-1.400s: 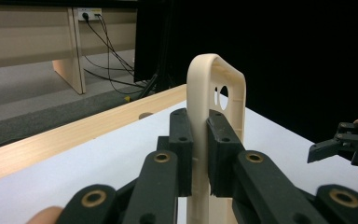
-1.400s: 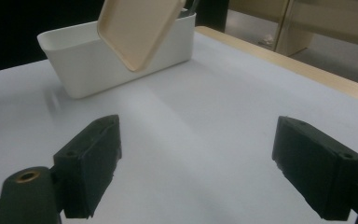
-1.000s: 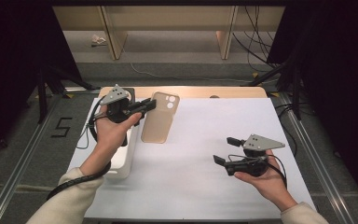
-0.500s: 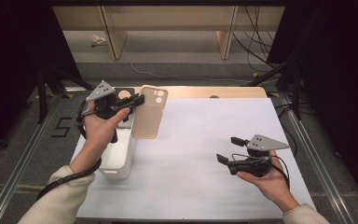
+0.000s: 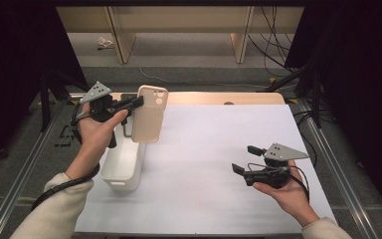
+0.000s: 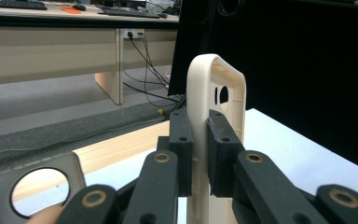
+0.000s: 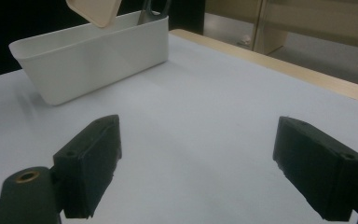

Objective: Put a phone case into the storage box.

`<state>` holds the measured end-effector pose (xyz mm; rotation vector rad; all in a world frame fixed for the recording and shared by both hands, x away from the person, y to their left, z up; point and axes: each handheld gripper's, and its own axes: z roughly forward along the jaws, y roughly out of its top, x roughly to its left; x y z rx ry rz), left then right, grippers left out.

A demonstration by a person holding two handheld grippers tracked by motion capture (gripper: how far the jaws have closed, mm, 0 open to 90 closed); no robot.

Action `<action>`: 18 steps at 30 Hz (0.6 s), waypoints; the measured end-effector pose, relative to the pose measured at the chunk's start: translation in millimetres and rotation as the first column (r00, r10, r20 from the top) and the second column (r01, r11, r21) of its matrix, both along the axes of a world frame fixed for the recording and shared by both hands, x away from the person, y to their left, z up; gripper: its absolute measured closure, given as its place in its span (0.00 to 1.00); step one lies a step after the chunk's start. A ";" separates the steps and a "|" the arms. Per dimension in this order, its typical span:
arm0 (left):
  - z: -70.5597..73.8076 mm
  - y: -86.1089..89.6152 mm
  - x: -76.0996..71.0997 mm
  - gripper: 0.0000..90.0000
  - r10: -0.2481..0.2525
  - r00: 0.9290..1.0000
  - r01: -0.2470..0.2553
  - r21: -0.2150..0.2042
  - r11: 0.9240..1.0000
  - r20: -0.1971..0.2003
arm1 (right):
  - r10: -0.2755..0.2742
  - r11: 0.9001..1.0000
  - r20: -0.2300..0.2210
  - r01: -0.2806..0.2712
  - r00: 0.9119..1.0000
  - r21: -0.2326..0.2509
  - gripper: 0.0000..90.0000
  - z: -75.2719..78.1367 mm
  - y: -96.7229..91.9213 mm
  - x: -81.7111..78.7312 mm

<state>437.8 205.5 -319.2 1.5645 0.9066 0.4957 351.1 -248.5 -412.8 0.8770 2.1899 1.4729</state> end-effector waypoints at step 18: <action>4.2 25.7 14.2 0.91 0.047 0.999 -0.047 -0.004 0.999 -0.002 | -0.009 1.000 -0.002 0.009 1.000 0.001 0.18 -0.6 -1.0 0.9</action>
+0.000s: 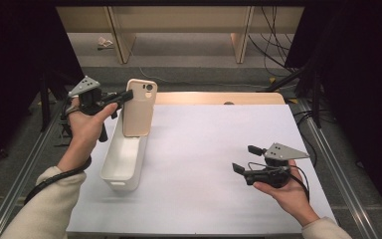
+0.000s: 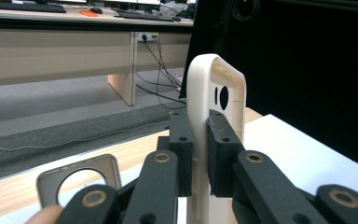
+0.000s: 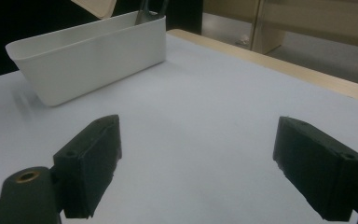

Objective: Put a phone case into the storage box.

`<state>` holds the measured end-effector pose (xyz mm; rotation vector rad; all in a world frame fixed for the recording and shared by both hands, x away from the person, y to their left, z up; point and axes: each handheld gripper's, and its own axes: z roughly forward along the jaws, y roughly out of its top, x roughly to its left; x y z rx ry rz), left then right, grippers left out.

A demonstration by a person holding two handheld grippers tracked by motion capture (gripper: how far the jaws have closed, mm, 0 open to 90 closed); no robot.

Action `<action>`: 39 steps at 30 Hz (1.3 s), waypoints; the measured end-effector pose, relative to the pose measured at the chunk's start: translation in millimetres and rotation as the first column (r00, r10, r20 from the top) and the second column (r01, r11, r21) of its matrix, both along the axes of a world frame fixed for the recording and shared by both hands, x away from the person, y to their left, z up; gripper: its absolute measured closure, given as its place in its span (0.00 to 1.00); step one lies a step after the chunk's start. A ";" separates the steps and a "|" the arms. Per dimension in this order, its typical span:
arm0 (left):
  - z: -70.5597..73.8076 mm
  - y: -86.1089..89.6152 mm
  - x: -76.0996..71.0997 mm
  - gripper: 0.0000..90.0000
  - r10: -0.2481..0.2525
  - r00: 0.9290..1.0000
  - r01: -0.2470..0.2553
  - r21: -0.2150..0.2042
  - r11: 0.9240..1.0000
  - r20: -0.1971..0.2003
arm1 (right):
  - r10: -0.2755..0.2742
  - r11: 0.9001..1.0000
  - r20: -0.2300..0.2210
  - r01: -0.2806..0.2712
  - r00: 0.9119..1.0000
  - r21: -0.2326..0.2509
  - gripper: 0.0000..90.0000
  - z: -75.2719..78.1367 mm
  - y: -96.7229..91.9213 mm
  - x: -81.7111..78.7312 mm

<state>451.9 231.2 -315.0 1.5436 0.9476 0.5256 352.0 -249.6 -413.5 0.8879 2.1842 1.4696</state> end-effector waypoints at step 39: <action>-15.4 33.2 38.5 0.91 0.084 0.995 -0.085 -0.021 0.996 -0.052 | -0.002 1.000 -0.007 0.002 1.000 0.006 0.18 -1.4 -0.8 1.1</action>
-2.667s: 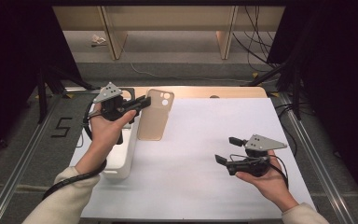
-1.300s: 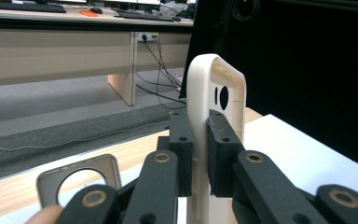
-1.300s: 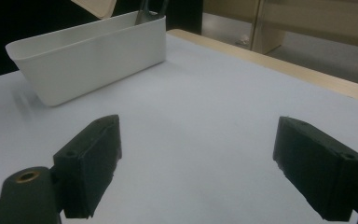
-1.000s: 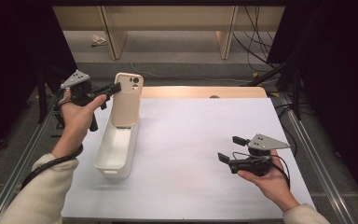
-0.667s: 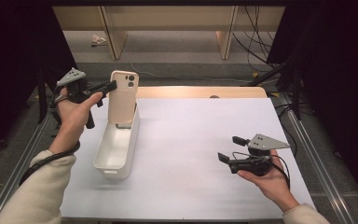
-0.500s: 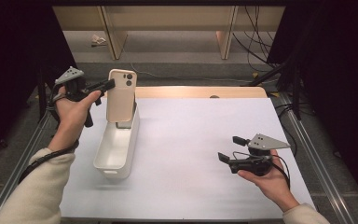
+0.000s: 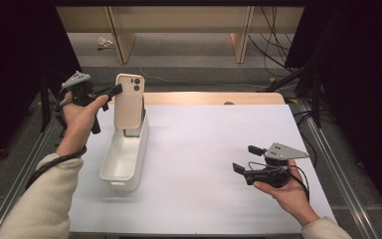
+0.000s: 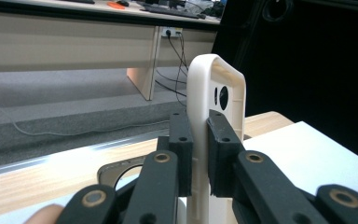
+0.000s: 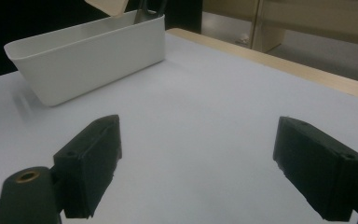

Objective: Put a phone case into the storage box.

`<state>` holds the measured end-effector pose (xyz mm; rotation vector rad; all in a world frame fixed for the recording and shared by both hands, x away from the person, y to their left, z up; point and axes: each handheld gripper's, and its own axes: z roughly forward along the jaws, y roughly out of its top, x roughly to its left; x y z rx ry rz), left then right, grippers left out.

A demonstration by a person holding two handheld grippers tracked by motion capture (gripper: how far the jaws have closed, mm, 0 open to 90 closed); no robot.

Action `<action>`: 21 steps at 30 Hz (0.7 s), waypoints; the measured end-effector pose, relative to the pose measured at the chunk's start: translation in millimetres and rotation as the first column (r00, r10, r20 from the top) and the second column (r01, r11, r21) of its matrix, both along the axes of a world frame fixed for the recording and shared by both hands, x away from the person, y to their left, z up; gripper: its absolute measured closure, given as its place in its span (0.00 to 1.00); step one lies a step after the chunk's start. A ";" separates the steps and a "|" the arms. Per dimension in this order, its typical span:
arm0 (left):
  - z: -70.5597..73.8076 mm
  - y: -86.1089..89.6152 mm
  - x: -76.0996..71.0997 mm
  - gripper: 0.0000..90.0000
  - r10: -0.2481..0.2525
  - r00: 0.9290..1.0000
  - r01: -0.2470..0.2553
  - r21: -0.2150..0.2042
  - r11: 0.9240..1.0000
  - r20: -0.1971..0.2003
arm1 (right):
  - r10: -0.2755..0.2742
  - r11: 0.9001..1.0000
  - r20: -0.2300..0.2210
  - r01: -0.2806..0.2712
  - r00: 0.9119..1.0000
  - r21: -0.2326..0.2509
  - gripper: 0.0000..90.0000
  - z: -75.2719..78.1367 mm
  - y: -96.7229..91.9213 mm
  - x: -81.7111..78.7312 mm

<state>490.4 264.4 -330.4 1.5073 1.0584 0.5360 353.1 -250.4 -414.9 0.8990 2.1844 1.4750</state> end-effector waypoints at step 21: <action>-26.6 4.8 20.5 0.91 0.057 0.996 -0.057 0.016 0.998 -0.062 | -0.002 1.000 -0.001 0.002 1.000 0.000 0.18 -0.4 -0.5 0.3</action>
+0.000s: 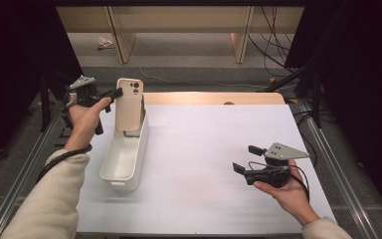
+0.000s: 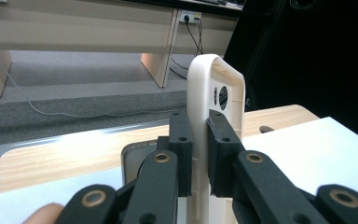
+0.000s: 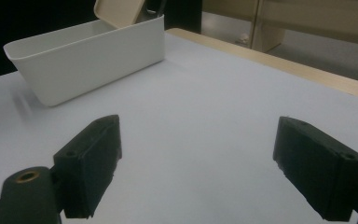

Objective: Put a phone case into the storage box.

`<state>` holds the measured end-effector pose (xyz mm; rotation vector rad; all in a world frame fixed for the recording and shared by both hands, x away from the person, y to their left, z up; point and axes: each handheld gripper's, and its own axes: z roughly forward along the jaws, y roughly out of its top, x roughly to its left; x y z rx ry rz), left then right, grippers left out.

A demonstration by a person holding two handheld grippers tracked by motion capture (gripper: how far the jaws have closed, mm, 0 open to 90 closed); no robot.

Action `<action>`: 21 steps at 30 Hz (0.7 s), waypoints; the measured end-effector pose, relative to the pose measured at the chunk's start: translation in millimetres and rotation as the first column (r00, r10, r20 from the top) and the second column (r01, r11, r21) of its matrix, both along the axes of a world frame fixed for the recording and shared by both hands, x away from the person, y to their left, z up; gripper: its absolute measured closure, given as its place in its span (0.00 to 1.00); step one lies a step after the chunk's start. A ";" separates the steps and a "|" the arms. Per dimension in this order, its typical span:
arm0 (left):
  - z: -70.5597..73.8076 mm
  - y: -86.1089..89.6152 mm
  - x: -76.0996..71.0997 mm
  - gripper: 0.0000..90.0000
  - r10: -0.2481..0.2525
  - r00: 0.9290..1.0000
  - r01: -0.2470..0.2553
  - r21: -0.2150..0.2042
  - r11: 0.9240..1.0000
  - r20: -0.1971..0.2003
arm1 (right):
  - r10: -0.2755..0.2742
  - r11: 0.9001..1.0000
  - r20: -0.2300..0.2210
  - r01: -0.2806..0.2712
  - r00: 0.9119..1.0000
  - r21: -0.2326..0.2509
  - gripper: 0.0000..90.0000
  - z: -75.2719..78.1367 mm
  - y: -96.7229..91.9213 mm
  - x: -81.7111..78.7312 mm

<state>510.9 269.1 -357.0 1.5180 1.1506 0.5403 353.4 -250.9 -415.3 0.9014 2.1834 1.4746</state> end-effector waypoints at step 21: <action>-19.1 2.5 11.3 0.91 0.016 0.999 -0.016 -0.001 1.000 -0.041 | 0.002 1.000 -0.002 -0.002 1.000 -0.001 0.18 -0.7 -0.2 0.6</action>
